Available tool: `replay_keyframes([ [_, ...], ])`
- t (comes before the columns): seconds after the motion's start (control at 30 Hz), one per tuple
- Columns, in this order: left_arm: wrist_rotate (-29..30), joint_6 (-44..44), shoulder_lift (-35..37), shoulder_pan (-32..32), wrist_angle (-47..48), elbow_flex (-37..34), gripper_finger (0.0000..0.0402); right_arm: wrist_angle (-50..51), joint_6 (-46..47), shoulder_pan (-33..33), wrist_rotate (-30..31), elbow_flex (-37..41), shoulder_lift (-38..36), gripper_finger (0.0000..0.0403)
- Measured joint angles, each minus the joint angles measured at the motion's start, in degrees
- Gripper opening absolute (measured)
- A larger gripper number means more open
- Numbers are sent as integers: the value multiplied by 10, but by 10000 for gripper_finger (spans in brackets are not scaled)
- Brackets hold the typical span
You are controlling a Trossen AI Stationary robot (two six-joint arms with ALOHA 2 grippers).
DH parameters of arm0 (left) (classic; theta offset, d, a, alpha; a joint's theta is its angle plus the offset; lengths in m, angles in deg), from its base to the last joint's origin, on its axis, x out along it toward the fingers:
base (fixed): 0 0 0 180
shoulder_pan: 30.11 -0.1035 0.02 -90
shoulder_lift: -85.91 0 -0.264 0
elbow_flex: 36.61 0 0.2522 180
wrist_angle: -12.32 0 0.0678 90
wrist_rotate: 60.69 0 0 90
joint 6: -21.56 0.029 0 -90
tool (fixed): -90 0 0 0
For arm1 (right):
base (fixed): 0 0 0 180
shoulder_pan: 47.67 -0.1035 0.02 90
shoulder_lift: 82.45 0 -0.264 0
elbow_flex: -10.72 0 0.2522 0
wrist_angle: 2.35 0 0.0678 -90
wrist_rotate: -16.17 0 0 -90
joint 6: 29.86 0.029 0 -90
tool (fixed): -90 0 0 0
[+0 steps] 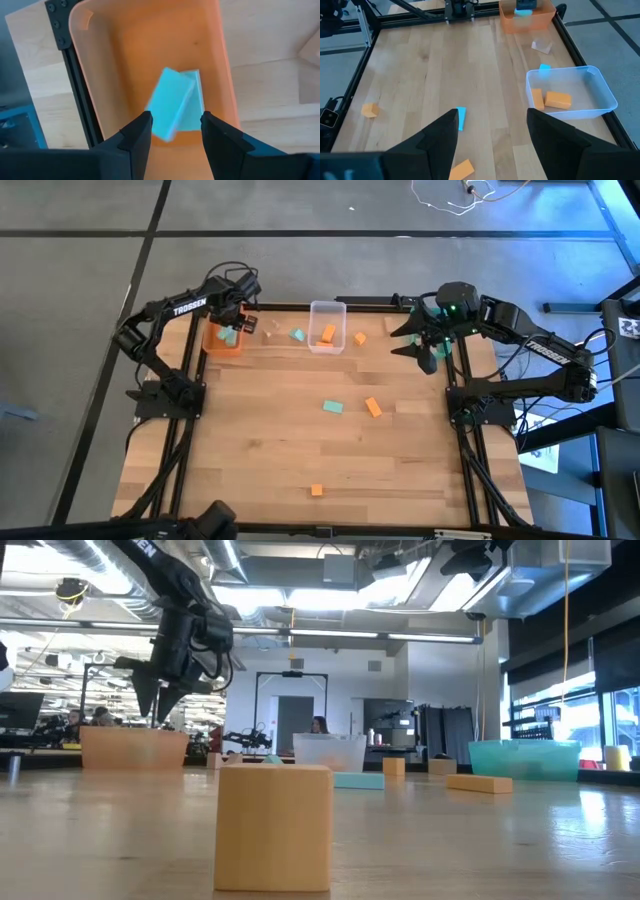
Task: Sort & place blocks by color
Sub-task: Put the blue block into the orange bin, then put the orange block into the transparent bin
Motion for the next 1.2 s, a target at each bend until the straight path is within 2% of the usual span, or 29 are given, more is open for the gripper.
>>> replay_keyframes([
  [0.23,-5,1,6,8,-9,0,161,1,7,0,0,0,0,236],
  [0.43,-91,30,42,60,-18,0,162,53,70,0,7,3,0,236],
  [0.53,-120,36,63,104,-20,0,162,72,152,0,60,19,0,236],
  [0.63,-116,17,75,149,-21,0,162,97,263,0,110,37,2,236],
  [0.8,-109,-31,85,204,-22,0,163,107,382,-5,116,73,5,236],
  [1.07,-105,-79,85,291,-40,0,163,107,454,-56,123,118,42,236],
  [1.2,-90,-113,85,331,-55,0,163,105,469,-94,148,122,78,236],
])
